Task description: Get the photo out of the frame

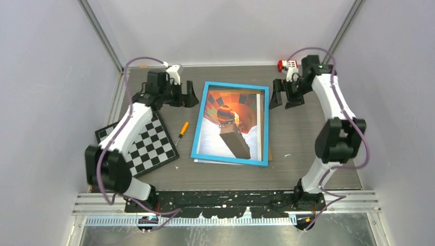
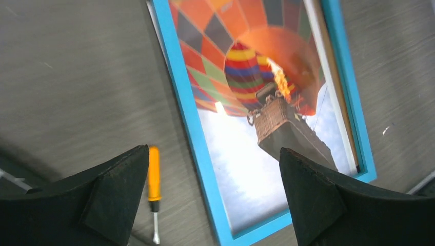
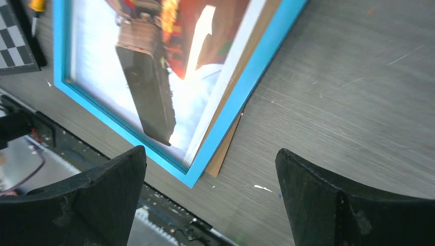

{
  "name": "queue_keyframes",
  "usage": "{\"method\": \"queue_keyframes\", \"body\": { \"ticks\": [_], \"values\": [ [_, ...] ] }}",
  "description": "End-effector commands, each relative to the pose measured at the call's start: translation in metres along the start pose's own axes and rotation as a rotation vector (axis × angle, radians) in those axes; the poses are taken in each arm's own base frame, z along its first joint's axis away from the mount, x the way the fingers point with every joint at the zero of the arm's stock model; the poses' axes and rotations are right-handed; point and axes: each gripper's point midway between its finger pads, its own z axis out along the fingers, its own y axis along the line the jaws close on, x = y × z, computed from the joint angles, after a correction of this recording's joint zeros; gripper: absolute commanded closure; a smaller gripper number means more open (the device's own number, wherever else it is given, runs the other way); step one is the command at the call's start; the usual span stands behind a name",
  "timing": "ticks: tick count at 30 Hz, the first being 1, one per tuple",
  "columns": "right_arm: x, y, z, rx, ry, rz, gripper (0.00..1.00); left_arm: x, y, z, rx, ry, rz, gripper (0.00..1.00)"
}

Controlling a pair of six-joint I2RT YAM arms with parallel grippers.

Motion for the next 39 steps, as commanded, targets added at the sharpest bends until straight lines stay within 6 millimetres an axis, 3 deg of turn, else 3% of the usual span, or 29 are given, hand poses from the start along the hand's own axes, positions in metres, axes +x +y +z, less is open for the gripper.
{"method": "queue_keyframes", "body": {
  "ticks": [1, 3, 5, 7, 11, 13, 18, 22, 25, 28, 31, 39],
  "values": [
    [-0.014, 0.03, -0.061, 0.055, -0.185, -0.236, 0.0, -0.045, 0.003, -0.068, -0.133, -0.241, 0.232, 0.0],
    [-0.018, 0.043, -0.077, 0.048, -0.262, -0.261, 0.0, -0.046, -0.003, -0.087, -0.131, -0.262, 0.326, 0.0],
    [-0.021, 0.06, -0.092, 0.018, -0.355, -0.311, 0.0, -0.036, -0.012, -0.099, -0.088, -0.211, 0.424, 0.0],
    [-0.024, 0.074, -0.103, -0.005, -0.467, -0.372, 0.0, -0.018, -0.019, -0.106, -0.033, -0.128, 0.463, 0.0],
    [-0.021, 0.079, -0.107, 0.023, -0.657, -0.426, 0.0, 0.018, -0.031, -0.11, 0.07, -0.031, 0.478, 0.0],
    [0.002, 0.086, -0.091, -0.003, -0.582, -0.54, 0.0, 0.034, -0.027, -0.108, 0.071, 0.003, 0.48, 0.0],
    [0.088, 0.091, -0.018, 0.022, -0.151, -0.701, 0.0, 0.078, -0.016, -0.104, 0.068, 0.099, 0.49, 0.0],
    [0.108, 0.092, 0.016, 0.074, -0.09, -0.755, 0.0, 0.109, -0.01, -0.106, 0.063, 0.184, 0.574, 0.0],
    [0.119, 0.094, 0.04, 0.132, -0.071, -0.87, 0.0, 0.122, -0.005, -0.104, 0.064, 0.206, 0.633, 0.0],
    [0.124, 0.1, 0.063, 0.202, -0.093, -1.018, 0.0, 0.118, 0.001, -0.096, 0.022, 0.188, 0.593, 0.0],
    [0.125, 0.104, 0.077, 0.27, -0.097, -1.116, 0.0, 0.116, -0.007, -0.091, 0.054, 0.185, 0.548, 0.0],
    [0.155, 0.104, 0.109, 0.251, 0.022, -1.163, 0.0, 0.111, -0.002, -0.082, 0.047, 0.162, 0.582, 0.0]
  ]
}}
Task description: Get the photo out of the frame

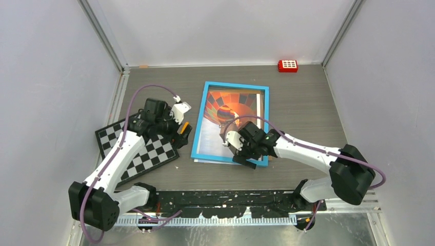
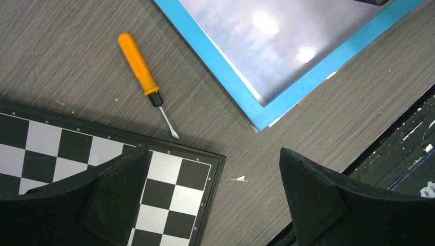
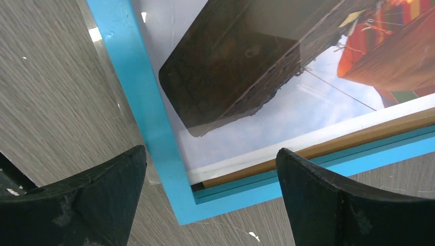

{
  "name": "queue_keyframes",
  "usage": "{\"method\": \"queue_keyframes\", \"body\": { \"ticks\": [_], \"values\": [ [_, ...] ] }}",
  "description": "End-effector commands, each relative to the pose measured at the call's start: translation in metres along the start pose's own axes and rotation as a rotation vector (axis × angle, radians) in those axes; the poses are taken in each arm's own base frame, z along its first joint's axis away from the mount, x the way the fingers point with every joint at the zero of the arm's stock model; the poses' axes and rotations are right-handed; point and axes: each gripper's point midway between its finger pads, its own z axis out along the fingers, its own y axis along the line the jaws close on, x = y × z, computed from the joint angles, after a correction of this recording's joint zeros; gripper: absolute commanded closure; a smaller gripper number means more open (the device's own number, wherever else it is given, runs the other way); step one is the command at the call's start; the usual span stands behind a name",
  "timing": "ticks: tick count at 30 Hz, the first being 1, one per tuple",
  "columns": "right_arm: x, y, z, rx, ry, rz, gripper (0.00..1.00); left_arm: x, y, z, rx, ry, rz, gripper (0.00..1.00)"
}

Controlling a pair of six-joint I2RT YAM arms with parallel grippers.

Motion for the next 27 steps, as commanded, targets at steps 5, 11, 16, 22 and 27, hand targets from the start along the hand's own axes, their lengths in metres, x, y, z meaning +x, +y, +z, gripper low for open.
{"method": "queue_keyframes", "body": {
  "ticks": [5, 11, 16, 22, 27],
  "values": [
    [-0.003, 0.019, 0.007, 0.01, -0.044, -0.038, 0.0, -0.003, 0.004, 0.007, -0.012, -0.027, 0.032, 0.0],
    [0.01, 0.023, 0.029, 0.063, 0.02, -0.038, 0.0, 0.006, 0.008, 0.007, -0.03, 0.009, 0.025, 0.0],
    [0.011, 0.007, 0.035, 0.158, 0.063, -0.038, 0.06, 0.011, -0.003, 0.003, 0.009, -0.005, 0.073, 0.0],
    [0.01, -0.006, 0.028, 0.228, 0.061, -0.053, 0.17, 0.025, -0.018, 0.005, 0.072, -0.023, 0.246, 0.03],
    [0.006, -0.014, 0.022, 0.264, 0.048, -0.053, 0.18, 0.035, -0.036, 0.01, 0.136, -0.038, 0.384, 0.08]
  ]
}}
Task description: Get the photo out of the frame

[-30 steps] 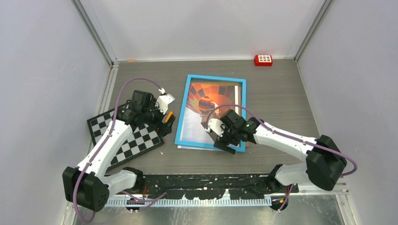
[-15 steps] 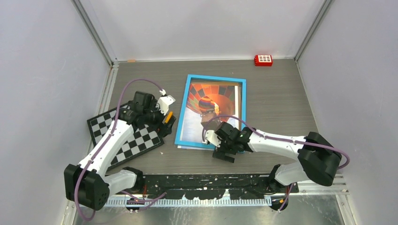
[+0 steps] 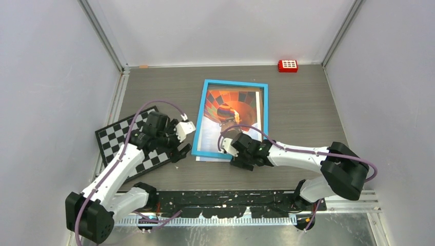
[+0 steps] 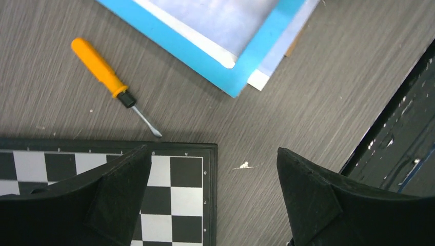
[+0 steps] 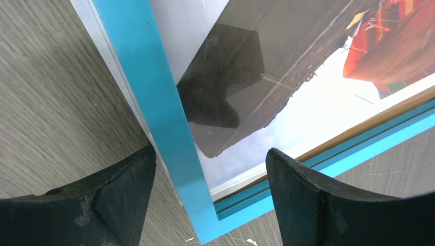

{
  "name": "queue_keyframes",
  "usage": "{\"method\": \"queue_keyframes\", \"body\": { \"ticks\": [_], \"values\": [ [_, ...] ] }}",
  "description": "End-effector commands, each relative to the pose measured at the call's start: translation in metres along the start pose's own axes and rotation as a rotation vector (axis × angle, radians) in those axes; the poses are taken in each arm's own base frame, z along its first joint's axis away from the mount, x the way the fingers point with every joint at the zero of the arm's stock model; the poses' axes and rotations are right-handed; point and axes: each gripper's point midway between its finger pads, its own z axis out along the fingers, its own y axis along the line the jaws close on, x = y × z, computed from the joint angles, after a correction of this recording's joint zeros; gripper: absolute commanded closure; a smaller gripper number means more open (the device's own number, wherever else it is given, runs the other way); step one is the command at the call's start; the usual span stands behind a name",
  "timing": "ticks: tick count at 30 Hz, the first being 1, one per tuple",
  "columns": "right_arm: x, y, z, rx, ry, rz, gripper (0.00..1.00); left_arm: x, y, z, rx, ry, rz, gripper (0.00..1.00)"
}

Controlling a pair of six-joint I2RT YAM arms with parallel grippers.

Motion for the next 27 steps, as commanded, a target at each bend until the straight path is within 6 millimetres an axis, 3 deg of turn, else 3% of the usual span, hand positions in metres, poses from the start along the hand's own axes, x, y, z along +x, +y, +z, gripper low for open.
{"method": "queue_keyframes", "body": {
  "ticks": [1, 7, 10, 13, 20, 27],
  "values": [
    [0.0, -0.018, -0.001, 0.094, 0.005, 0.001, 0.19, -0.005, -0.017, 0.004, 0.071, -0.054, 0.182, 0.1],
    [-0.006, -0.023, -0.007, 0.088, -0.023, 0.047, 0.23, 0.003, -0.04, 0.014, 0.157, -0.067, 0.369, 0.3],
    [-0.007, -0.023, -0.006, 0.07, -0.028, 0.061, 0.34, 0.011, -0.043, 0.024, 0.156, -0.063, 0.476, 0.43],
    [0.001, -0.023, -0.001, 0.043, -0.002, 0.081, 0.45, 0.019, -0.046, 0.036, 0.155, -0.042, 0.55, 0.49],
    [-0.007, -0.024, -0.004, -0.006, -0.036, 0.102, 0.45, 0.017, -0.056, 0.057, 0.176, -0.071, 0.625, 0.54],
    [-0.007, -0.025, -0.002, -0.009, -0.032, 0.102, 0.44, 0.011, -0.055, 0.063, 0.166, -0.091, 0.651, 0.55]
  ]
}}
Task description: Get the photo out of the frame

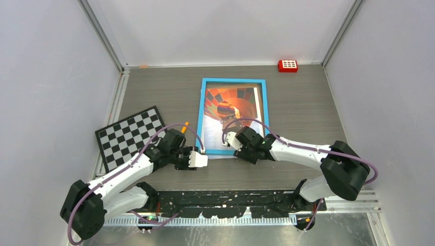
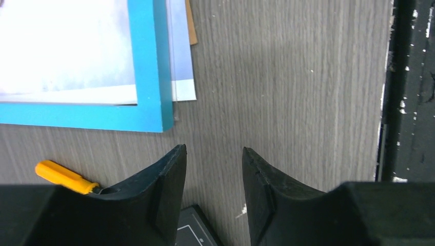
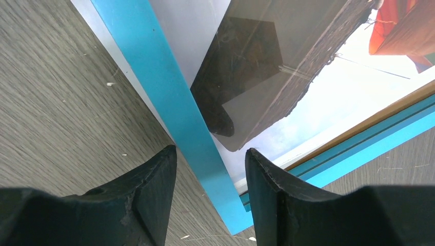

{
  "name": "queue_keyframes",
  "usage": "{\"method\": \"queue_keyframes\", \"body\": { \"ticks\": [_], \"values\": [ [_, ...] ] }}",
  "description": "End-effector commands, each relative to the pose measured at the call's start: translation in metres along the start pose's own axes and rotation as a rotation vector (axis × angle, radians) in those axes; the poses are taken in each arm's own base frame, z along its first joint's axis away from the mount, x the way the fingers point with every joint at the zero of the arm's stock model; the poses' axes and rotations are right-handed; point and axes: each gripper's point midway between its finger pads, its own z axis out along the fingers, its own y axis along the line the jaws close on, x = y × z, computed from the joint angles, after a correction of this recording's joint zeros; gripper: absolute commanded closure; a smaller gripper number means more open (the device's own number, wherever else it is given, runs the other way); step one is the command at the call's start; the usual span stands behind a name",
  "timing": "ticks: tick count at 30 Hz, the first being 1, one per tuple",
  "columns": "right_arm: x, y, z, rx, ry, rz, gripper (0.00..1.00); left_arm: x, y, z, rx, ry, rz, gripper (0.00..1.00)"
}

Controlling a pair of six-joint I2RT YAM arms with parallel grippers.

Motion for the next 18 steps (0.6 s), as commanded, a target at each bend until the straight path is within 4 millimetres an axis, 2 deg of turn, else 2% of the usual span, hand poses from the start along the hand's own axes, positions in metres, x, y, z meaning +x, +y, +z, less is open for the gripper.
{"method": "queue_keyframes", "body": {
  "ticks": [1, 8, 13, 18],
  "values": [
    [-0.019, -0.011, -0.003, 0.026, -0.049, 0.012, 0.45, -0.01, 0.016, 0.004, -0.054, -0.04, 0.065, 0.55],
    [-0.023, -0.025, 0.0, 0.068, -0.04, 0.036, 0.54, -0.011, 0.016, 0.005, -0.048, -0.044, 0.08, 0.58],
    [-0.03, -0.033, 0.0, 0.069, -0.053, 0.056, 0.56, -0.01, 0.016, 0.008, -0.037, -0.044, 0.094, 0.68],
    [-0.03, -0.033, 0.004, 0.062, -0.043, 0.055, 0.56, -0.012, 0.016, 0.012, -0.03, -0.055, 0.108, 0.72]
  ]
}}
